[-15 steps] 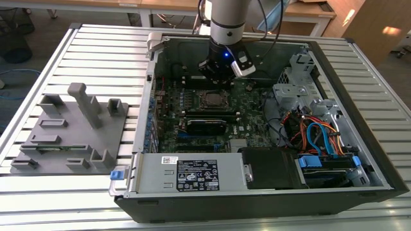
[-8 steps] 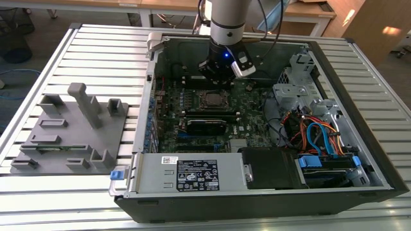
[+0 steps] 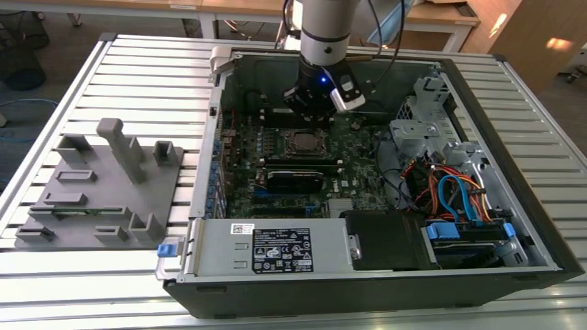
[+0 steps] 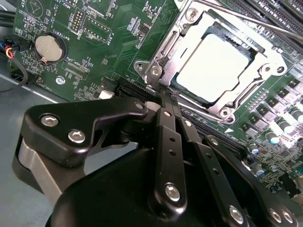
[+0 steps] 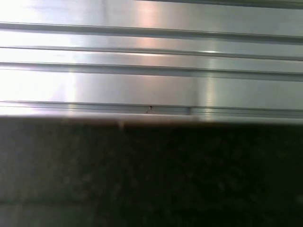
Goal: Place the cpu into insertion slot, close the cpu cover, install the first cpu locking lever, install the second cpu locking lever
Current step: 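Install the first cpu locking lever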
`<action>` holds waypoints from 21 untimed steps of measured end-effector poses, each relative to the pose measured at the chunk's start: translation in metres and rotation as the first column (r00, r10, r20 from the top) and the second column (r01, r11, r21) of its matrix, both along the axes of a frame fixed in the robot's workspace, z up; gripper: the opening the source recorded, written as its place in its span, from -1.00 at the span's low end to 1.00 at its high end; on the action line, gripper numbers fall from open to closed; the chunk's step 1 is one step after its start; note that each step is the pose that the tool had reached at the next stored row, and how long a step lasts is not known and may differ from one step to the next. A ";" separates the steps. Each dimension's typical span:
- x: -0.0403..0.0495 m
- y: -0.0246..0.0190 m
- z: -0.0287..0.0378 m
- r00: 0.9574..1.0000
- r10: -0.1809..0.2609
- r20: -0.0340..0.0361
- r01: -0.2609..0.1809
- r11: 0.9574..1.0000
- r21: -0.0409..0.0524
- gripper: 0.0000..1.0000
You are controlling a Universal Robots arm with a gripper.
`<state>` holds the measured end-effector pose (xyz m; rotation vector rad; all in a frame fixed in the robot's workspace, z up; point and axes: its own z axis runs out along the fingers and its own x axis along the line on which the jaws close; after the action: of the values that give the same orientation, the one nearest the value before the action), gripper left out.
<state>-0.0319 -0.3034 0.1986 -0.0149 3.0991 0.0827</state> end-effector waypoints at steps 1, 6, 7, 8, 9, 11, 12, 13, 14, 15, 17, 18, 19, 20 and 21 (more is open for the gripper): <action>0.0000 0.0000 -0.0003 1.000 0.000 0.000 0.000 1.000 0.000 -0.80; 0.0000 -0.0002 0.0007 1.000 0.000 0.000 0.000 1.000 0.000 -0.80; 0.0000 -0.0002 0.0011 1.000 0.000 0.000 0.000 1.000 0.000 -0.80; 0.0001 -0.0002 0.0014 1.000 0.000 0.000 0.000 1.000 0.000 -0.80; 0.0001 -0.0002 0.0016 1.000 0.000 0.000 0.000 1.000 0.000 -0.80; 0.0002 -0.0004 0.0016 1.000 0.000 0.000 0.000 1.000 0.000 -0.80; 0.0001 -0.0007 0.0012 1.000 0.000 0.000 0.000 1.000 -0.003 -0.80; 0.0001 -0.0011 0.0004 1.000 0.000 0.000 0.000 1.000 -0.006 -0.80; 0.0001 -0.0014 -0.0002 1.000 0.000 0.000 0.000 1.000 -0.011 -0.80; 0.0001 -0.0015 -0.0011 1.000 0.000 0.000 0.000 1.000 -0.014 -0.80; 0.0001 -0.0014 -0.0027 1.000 0.000 0.000 0.000 1.000 -0.020 -0.80; 0.0001 -0.0015 -0.0030 1.000 0.000 0.000 0.000 1.000 -0.021 -0.80; 0.0001 -0.0015 -0.0031 1.000 0.000 0.000 0.000 1.000 -0.021 -0.80; 0.0001 -0.0016 -0.0031 1.000 0.000 0.000 0.000 1.000 -0.021 -0.80; 0.0001 -0.0015 -0.0033 1.000 0.000 0.000 0.000 1.000 -0.021 -0.80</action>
<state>-0.0318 -0.3049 0.1953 -0.0148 3.0999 0.0500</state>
